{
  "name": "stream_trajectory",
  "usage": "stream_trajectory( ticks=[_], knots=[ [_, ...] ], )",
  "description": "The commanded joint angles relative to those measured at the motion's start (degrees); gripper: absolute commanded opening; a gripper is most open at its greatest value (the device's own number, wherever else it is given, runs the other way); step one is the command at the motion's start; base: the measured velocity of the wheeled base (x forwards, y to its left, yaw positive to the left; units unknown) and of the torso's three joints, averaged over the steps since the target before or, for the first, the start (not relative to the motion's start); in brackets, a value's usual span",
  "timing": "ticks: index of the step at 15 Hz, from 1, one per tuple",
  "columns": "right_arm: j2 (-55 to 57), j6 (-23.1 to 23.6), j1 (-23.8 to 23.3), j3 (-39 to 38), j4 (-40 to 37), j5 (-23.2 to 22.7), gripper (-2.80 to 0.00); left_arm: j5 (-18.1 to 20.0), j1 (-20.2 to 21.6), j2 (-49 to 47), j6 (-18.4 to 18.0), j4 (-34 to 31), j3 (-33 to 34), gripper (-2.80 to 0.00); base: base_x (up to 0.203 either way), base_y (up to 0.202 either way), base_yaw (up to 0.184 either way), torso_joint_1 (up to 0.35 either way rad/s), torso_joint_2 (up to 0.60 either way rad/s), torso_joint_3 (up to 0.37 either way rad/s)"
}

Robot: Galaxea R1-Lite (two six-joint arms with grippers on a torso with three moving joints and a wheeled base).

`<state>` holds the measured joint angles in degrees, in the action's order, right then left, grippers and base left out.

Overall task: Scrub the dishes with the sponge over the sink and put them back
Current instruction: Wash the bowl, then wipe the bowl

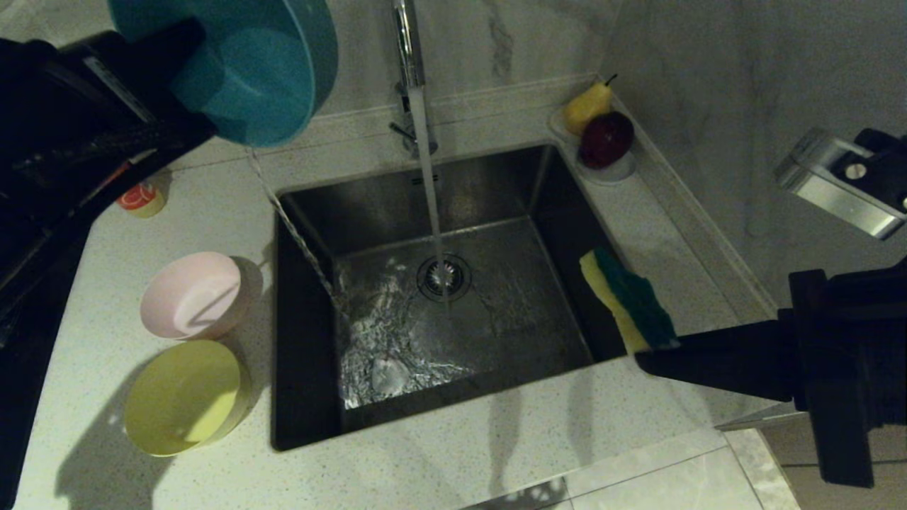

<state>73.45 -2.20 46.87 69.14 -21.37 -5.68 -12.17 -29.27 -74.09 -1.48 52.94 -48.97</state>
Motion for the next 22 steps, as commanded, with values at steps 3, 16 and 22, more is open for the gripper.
stream_trajectory(
  ticks=[3,16,22],
  knots=[
    [-0.94,-0.68,0.87,2.7,-0.51,-6.28,-2.8,-1.64,-0.14,2.11,9.64,-31.72,-7.87,-2.8,0.0,0.0,0.0,0.0,0.0,0.0],
    [2.5,-11.76,4.71,15.88,-9.24,-15.88,-2.8,-8.01,-15.08,-10.02,25.48,-51.29,-12.38,-2.8,0.0,0.0,0.0,0.0,0.0,0.0],
    [8.28,-11.38,4.98,18.39,-8.3,-15.42,-2.8,-22.78,-17.42,-15.3,18.17,-39.04,-12.81,-2.8,0.0,0.0,0.0,0.0,0.0,0.0]
  ],
)
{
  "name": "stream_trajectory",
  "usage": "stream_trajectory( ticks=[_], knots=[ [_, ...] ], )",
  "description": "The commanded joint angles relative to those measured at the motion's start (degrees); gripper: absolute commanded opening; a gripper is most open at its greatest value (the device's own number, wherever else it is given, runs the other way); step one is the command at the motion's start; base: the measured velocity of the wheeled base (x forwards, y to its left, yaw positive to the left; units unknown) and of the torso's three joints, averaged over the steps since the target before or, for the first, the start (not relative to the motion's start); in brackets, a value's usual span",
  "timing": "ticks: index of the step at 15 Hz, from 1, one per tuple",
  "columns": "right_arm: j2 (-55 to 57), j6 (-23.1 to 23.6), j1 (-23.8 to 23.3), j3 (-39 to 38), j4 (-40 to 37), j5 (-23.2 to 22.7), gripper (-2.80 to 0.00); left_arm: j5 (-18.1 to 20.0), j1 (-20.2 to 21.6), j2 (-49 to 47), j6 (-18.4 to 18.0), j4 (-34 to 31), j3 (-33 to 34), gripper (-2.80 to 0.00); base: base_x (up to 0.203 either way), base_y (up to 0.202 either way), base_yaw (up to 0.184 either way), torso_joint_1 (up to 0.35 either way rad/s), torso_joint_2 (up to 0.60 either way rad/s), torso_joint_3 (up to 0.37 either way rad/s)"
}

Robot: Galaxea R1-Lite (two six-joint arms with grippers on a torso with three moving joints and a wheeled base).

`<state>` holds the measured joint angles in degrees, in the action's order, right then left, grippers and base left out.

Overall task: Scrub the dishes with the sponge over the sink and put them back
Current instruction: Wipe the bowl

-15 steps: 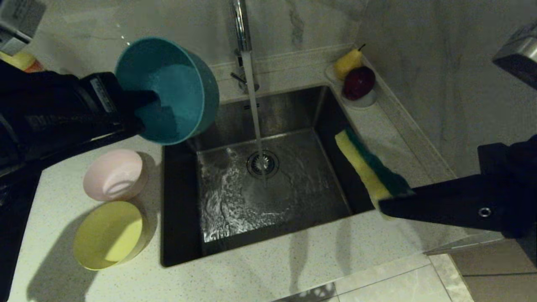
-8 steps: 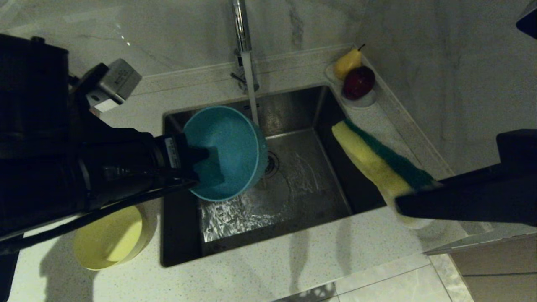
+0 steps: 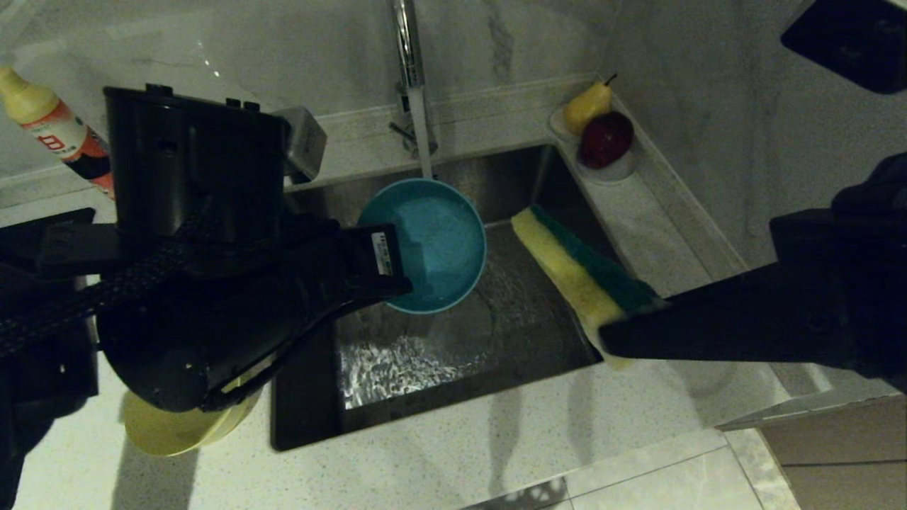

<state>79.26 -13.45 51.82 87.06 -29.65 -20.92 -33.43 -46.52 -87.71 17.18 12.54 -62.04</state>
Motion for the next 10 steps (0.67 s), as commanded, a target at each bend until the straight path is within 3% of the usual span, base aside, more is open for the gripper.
stream_trajectory(
  ticks=[1,4,8,10],
  knots=[
    [3.73,-0.19,0.03,0.79,0.08,-0.24,-2.8,-1.9,-0.58,-1.81,-0.72,3.22,0.36,-2.8,0.0,0.0,0.0,0.0,0.0,0.0],
    [6.71,-0.6,-0.13,3.18,2.39,-0.28,-2.8,-2.07,-2.86,-1.99,-2.61,6.36,1.96,-2.8,0.0,0.0,0.0,0.0,0.0,0.0],
    [10.32,-0.79,-0.14,5.31,2.78,-0.43,-2.8,-2.96,-3.21,-3.73,-8.97,18.32,5.81,-2.8,0.0,0.0,0.0,0.0,0.0,0.0],
    [11.83,-1.08,-0.14,6.3,2.92,-0.44,-2.8,-3.83,-3.23,-4.4,-10.33,20.38,5.88,-2.8,0.0,0.0,0.0,0.0,0.0,0.0]
  ],
)
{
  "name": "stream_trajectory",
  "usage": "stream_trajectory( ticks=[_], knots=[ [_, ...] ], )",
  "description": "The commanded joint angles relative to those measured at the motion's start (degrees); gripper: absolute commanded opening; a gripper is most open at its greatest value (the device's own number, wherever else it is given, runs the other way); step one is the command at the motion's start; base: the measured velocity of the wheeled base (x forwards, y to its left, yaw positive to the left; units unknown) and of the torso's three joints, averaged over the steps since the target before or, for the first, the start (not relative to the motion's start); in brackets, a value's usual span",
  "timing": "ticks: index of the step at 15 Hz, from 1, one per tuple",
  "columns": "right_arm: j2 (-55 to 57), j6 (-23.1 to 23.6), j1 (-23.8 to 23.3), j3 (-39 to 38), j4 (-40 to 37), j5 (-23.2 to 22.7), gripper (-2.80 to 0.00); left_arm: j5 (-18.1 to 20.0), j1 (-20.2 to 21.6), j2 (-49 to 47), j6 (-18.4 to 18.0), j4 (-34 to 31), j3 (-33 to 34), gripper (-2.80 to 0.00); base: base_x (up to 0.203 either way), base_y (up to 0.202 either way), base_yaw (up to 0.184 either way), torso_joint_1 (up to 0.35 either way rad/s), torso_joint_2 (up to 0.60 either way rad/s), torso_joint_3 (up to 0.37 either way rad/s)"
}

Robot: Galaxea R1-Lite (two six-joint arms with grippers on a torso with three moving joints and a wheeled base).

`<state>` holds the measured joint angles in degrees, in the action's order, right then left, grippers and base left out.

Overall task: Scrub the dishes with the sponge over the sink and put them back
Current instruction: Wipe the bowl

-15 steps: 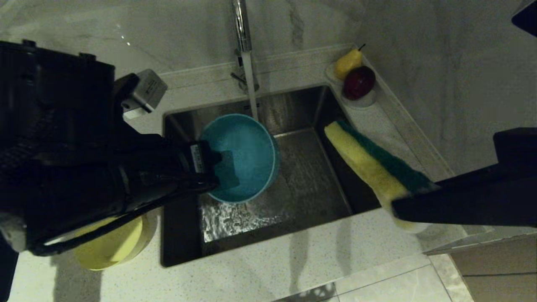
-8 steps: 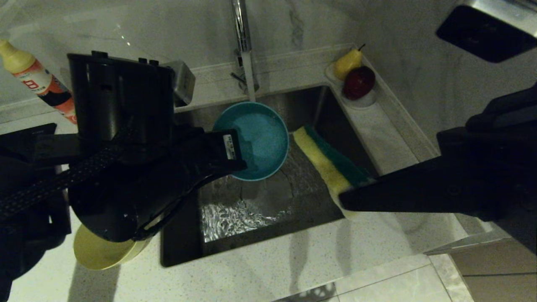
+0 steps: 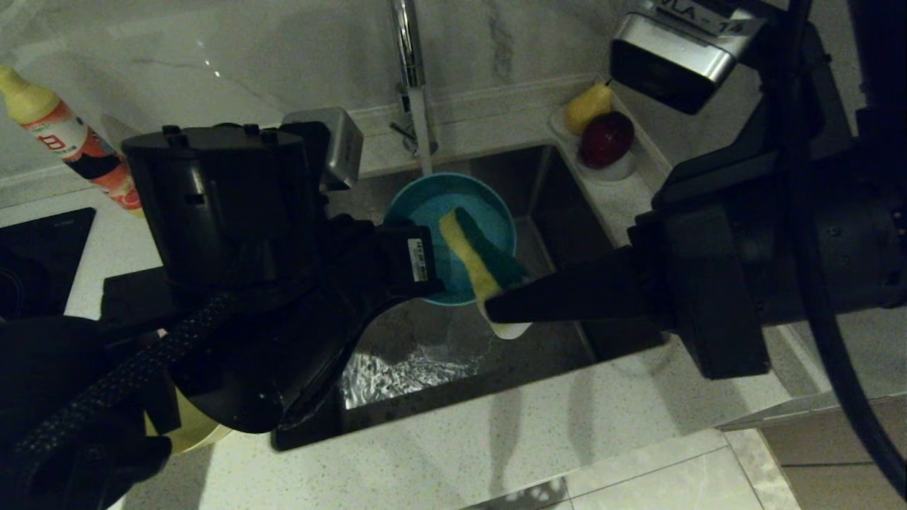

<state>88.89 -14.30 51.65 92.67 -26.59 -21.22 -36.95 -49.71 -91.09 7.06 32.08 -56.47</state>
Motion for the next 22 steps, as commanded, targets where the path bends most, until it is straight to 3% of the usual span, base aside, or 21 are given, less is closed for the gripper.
stream_trajectory(
  ticks=[1,3,7,22],
  knots=[
    [2.48,-1.36,0.03,1.27,-0.13,-0.13,-2.8,-0.41,-0.03,-1.02,-0.29,0.87,0.39,-2.8,0.0,0.0,0.0,0.0,0.0,0.0],
    [2.39,-4.18,-0.29,1.72,0.04,-0.22,-2.8,-0.58,-0.16,-0.47,-0.21,1.09,1.3,-2.8,0.0,0.0,0.0,0.0,0.0,0.0],
    [3.49,-4.5,-2.24,1.74,3.36,-0.39,-2.8,-0.64,-0.21,-0.12,-0.22,4.13,3.79,-2.8,0.0,0.0,0.0,0.0,0.0,0.0],
    [9.24,-4.93,-4.91,3.85,5.05,-0.36,-2.8,0.1,-0.83,3.17,0.38,4.62,6.07,-2.8,0.0,0.0,0.0,0.0,0.0,0.0]
  ],
)
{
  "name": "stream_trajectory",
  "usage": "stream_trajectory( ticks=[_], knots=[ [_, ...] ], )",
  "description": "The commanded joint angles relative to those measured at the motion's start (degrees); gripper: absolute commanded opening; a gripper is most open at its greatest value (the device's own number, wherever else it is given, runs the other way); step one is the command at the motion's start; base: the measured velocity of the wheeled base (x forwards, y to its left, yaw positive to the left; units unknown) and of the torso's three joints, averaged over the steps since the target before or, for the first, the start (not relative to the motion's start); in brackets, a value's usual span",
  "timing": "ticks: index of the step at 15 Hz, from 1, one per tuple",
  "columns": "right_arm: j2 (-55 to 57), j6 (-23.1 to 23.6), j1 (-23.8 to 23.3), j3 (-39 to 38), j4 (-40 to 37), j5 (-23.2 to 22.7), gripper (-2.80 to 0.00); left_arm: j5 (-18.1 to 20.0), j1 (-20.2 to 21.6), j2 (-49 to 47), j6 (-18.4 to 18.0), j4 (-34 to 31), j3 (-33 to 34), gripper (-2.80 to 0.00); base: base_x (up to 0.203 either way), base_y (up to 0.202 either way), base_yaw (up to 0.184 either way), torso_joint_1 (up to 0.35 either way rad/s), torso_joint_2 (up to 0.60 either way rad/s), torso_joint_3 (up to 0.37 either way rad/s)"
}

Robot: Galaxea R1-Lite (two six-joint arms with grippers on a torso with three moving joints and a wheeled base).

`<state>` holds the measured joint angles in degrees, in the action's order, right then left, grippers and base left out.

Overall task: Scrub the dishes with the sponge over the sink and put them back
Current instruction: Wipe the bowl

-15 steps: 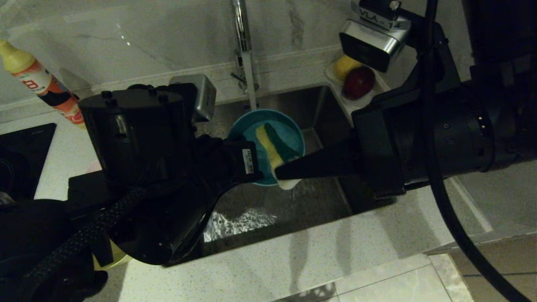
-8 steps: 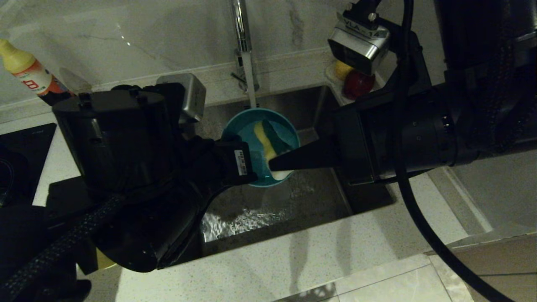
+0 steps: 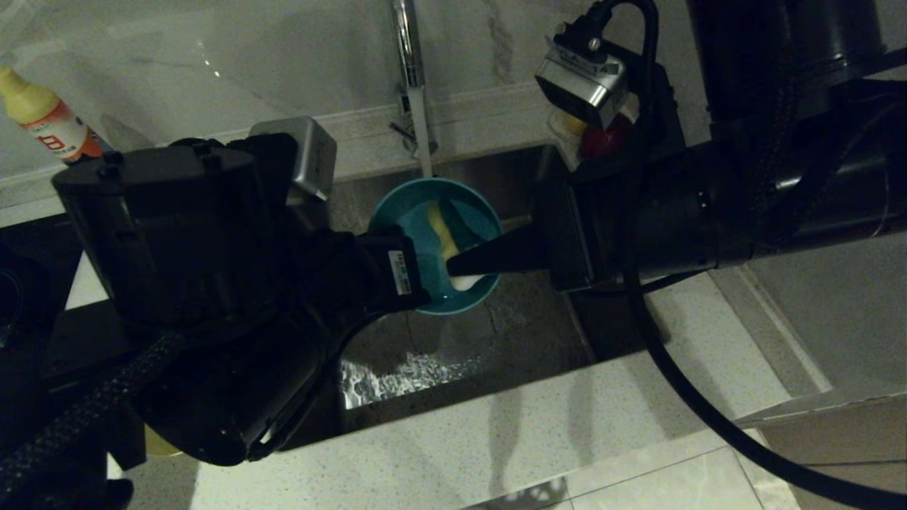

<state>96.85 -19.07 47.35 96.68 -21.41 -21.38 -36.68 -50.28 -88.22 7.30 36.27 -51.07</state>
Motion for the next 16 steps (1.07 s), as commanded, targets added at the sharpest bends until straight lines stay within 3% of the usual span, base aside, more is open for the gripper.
stream_trajectory(
  ticks=[1,3,16],
  knots=[
    [1.82,-0.18,-1.07,-0.23,-0.13,-0.29,-2.8,-0.11,-0.38,0.4,0.1,1.71,1.8,-2.8,0.0,0.0,0.0,0.0,0.0,0.0],
    [2.41,-0.18,-1.38,0.35,-0.05,-0.33,-2.8,-0.04,-0.52,0.26,-0.32,6.47,3.82,-2.8,0.0,0.0,0.0,0.0,0.0,0.0],
    [-0.22,-1.06,-0.3,0.41,0.73,-1.03,-2.8,-0.06,-0.59,0.41,-0.13,6.72,4.23,-2.8,0.0,0.0,0.0,0.0,0.0,0.0]
  ],
)
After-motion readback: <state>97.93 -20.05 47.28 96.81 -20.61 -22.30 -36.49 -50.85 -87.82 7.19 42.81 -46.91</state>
